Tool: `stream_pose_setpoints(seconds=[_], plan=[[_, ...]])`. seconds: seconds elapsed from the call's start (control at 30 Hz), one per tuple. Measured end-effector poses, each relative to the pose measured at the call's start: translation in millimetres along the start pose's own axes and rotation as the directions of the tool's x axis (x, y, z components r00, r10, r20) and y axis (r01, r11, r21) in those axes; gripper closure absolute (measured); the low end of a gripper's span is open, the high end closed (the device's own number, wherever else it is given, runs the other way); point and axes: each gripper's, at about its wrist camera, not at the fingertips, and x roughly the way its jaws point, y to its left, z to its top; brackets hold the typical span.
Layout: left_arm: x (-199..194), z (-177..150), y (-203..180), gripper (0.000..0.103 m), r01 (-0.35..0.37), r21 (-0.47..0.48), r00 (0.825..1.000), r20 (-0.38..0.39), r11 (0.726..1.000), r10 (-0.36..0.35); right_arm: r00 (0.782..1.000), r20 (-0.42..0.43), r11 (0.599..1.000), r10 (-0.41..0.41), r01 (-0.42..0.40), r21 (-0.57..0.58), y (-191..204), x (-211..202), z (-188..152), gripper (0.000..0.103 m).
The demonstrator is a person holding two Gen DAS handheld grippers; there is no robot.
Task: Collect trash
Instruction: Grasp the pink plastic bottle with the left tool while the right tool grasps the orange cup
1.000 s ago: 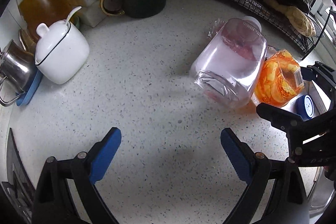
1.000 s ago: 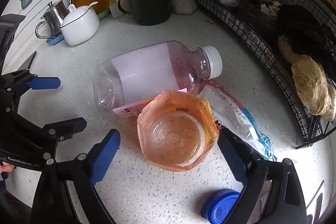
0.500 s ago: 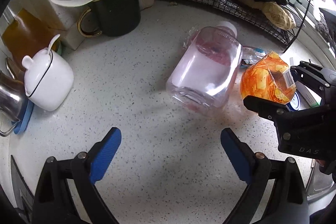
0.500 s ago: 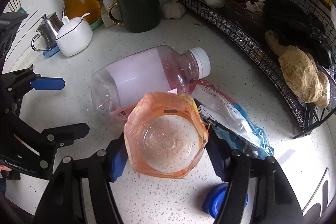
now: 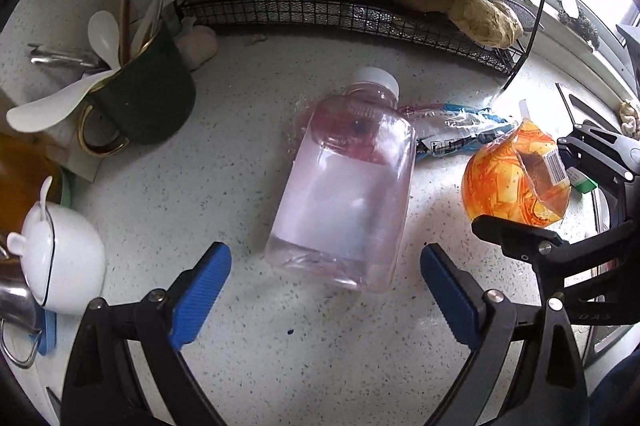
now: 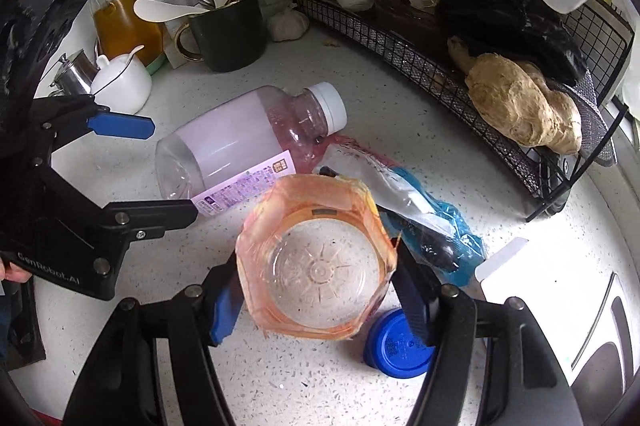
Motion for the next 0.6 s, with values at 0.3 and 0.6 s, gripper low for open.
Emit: stream_pose_setpoints(seconds=[0.3, 0.6], plan=[[33.6, 21.7, -6.1, 0.008, 0.034, 0.043, 0.998, -0.045, 0.999, -0.032, 1.0, 0.012, 0.999, -0.028, 0.028, 0.021, -16.4, 1.1, -3.4, 0.038], [53.1, 32.4, -9.0, 0.008, 0.063, 0.052, 0.997, -0.037, 0.997, -0.061, 1.0, 0.016, 1.0, -0.014, 0.014, 0.021, -18.2, 8.5, -1.9, 0.038]])
